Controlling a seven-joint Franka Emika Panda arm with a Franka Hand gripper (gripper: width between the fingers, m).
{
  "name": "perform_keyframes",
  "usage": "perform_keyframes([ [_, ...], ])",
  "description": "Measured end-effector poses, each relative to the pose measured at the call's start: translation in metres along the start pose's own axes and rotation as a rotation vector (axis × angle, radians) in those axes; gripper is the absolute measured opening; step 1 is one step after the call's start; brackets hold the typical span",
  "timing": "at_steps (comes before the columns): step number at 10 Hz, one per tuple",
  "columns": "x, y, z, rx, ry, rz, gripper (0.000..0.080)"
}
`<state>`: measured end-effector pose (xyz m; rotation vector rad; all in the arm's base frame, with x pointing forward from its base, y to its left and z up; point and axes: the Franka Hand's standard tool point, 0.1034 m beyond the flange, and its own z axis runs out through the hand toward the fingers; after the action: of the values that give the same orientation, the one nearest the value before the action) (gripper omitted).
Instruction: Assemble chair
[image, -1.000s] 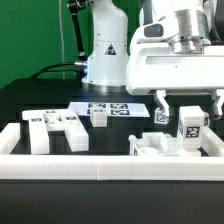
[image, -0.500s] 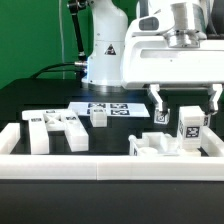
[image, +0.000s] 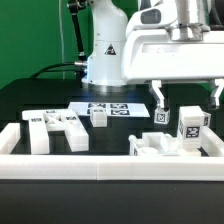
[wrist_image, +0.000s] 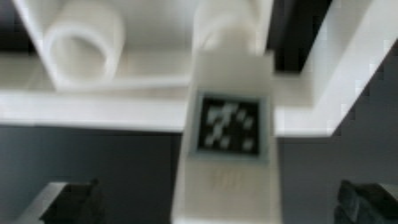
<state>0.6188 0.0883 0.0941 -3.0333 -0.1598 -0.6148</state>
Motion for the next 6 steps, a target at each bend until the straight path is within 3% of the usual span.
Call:
perform_keyframes([
  [2, 0.0111, 0.0023, 0.0014, 0.028, -0.167, 0.008, 0.0649],
  [4, 0.0097, -0.005, 0.004, 0.059, -0.334, 0.012, 0.0649],
  [6, 0.0165, 0.0015, 0.008, 0.075, -0.451, 0.018, 0.0649],
])
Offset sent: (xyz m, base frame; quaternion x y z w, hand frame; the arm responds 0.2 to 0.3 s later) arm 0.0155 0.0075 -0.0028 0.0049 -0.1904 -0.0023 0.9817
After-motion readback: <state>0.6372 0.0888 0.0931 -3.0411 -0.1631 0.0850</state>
